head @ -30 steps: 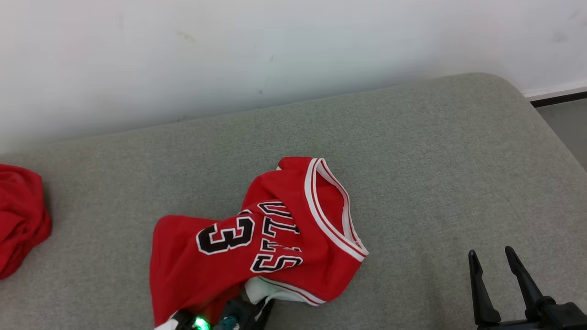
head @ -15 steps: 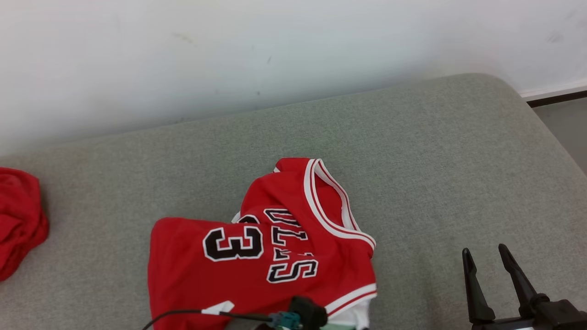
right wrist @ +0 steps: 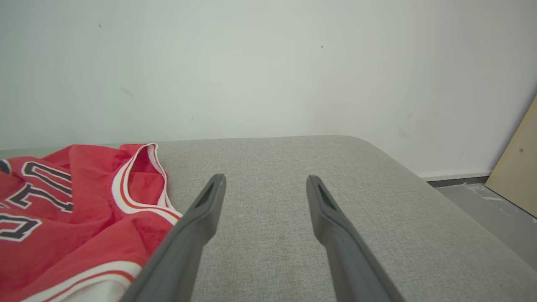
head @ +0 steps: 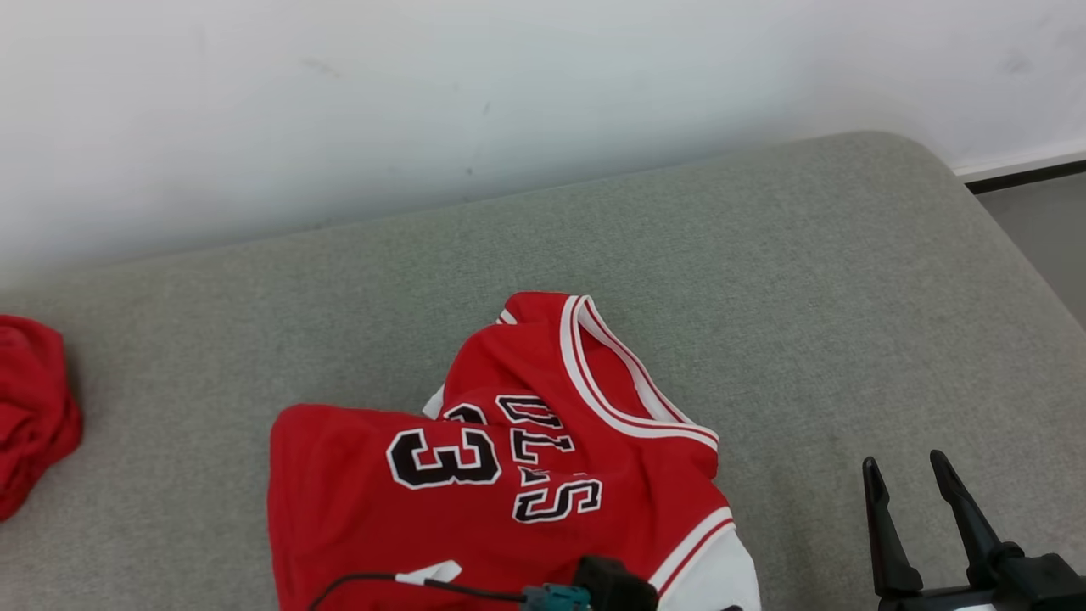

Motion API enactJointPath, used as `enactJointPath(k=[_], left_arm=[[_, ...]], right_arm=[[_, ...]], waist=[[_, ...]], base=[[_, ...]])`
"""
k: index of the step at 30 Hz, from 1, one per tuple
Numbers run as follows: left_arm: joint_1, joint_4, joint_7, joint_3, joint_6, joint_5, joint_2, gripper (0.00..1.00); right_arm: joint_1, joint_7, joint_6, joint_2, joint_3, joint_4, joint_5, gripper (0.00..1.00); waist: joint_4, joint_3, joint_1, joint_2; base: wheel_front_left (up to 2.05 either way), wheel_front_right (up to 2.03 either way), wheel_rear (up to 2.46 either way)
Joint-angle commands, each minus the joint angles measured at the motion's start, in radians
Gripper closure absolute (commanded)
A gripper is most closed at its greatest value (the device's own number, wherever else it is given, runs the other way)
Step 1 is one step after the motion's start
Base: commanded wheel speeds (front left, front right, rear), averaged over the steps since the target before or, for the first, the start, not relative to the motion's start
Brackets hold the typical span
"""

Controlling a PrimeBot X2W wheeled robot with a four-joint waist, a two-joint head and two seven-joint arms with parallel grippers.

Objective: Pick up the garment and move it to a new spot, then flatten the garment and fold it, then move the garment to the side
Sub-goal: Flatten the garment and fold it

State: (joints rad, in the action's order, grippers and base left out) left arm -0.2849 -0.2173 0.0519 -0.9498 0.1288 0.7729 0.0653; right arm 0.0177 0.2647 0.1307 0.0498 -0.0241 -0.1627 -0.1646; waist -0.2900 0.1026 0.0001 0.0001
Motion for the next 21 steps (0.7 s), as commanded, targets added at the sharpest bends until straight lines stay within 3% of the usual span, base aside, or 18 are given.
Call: enactJointPath(k=[1, 7, 14, 21], left_arm=[[-0.008, 0.015, 0.004, -0.01, 0.003, 0.03, 0.029, 0.0], [-0.022, 0.118, -0.011, -0.015, -0.004, 0.112, 0.123, 0.0], [-0.119, 0.098, -0.04, 0.075, -0.141, -0.009, 0.207, 0.0], [-0.259, 0.011, 0.028, 0.092, -0.197, -0.098, 0.262, 0.0]], right_arm=[[-0.009, -0.001, 0.0, 0.002, 0.007, -0.003, 0.001, 0.0], [-0.01, -0.001, 0.0, 0.002, 0.015, 0.0, 0.004, 0.0], [-0.008, -0.001, 0.0, 0.002, -0.002, -0.009, 0.004, 0.0], [0.004, -0.001, 0.0, 0.002, -0.016, -0.012, 0.007, 0.0]], waist=[[0.012, -0.007, -0.0001, -0.0001], [0.053, -0.029, -0.0001, -0.0001], [0.079, -0.05, -0.0001, -0.0001], [0.069, -0.044, -0.0001, -0.0001]], base=[[0.0, 0.0, 0.0], [0.0, 0.0, 0.0], [0.0, 0.0, 0.0], [0.0, 0.0, 0.0]])
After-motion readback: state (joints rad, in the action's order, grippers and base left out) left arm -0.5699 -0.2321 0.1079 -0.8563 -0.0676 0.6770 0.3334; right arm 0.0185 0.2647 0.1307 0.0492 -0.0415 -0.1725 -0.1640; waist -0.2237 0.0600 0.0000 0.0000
